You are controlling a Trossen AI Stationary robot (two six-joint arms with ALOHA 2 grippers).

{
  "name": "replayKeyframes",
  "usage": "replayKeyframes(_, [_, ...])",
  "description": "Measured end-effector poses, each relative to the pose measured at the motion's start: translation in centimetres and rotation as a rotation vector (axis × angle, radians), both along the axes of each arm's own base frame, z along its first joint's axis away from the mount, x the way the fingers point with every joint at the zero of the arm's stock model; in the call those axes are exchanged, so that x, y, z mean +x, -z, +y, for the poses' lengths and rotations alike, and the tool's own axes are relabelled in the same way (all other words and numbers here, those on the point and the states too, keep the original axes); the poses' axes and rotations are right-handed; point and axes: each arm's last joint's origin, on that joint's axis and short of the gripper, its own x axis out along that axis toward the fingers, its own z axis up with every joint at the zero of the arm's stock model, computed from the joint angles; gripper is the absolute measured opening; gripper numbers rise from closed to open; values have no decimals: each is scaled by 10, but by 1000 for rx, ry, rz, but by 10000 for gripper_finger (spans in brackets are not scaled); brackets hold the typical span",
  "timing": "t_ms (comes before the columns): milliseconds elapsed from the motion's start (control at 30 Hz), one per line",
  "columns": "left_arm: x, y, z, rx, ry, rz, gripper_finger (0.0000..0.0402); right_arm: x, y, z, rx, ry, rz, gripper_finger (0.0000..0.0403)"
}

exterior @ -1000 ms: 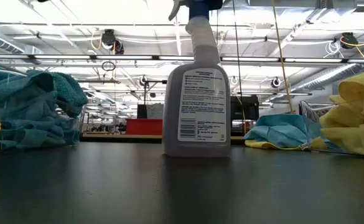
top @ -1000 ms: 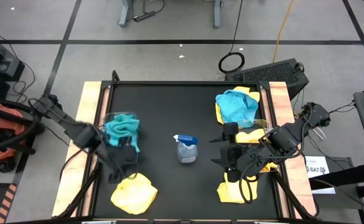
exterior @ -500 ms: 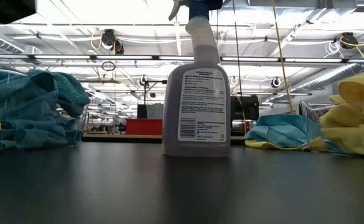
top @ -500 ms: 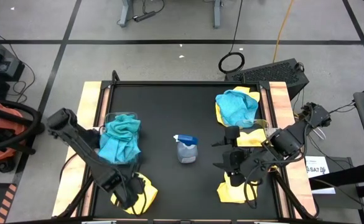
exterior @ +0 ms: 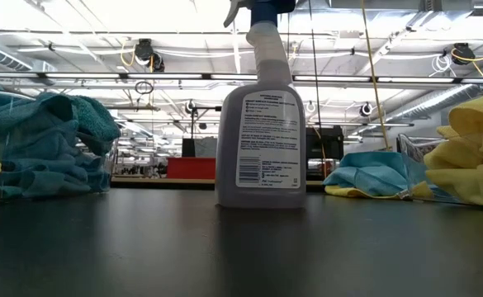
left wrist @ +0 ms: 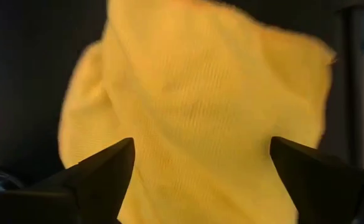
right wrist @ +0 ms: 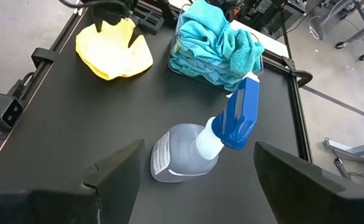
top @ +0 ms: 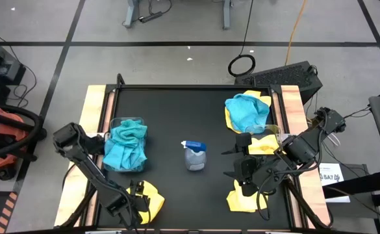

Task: Sort microfiber towel by color & place in baskets
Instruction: Put the yellow microfiber cloth into the right transparent bin

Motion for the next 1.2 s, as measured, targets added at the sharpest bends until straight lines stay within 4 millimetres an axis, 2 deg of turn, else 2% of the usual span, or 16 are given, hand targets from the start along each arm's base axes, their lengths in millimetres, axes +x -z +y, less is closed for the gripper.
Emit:
replayKeyframes(233, [3,31,-3,74,-4,67,378,0,0,0,0,2,4,293])
replayKeyframes(367, [8,42,-6,57,-2,100,336,-2,1,0,6,10,16,293])
replayKeyframes(467, [11,46,-8,32,16,107,264,-4,1,3,6,1,16,293])
replayKeyframes(667, [17,41,-11,10,83,84,45,-7,1,7,10,-11,13,293])
replayKeyframes(700, [19,40,-11,9,88,81,27,-7,1,8,12,-13,12,293])
replayKeyframes(867, [32,23,-7,30,68,-28,29,-11,1,13,17,-27,11,293])
replayKeyframes(1200, [69,-47,1,127,145,-457,20,-21,0,28,6,-92,-9,293])
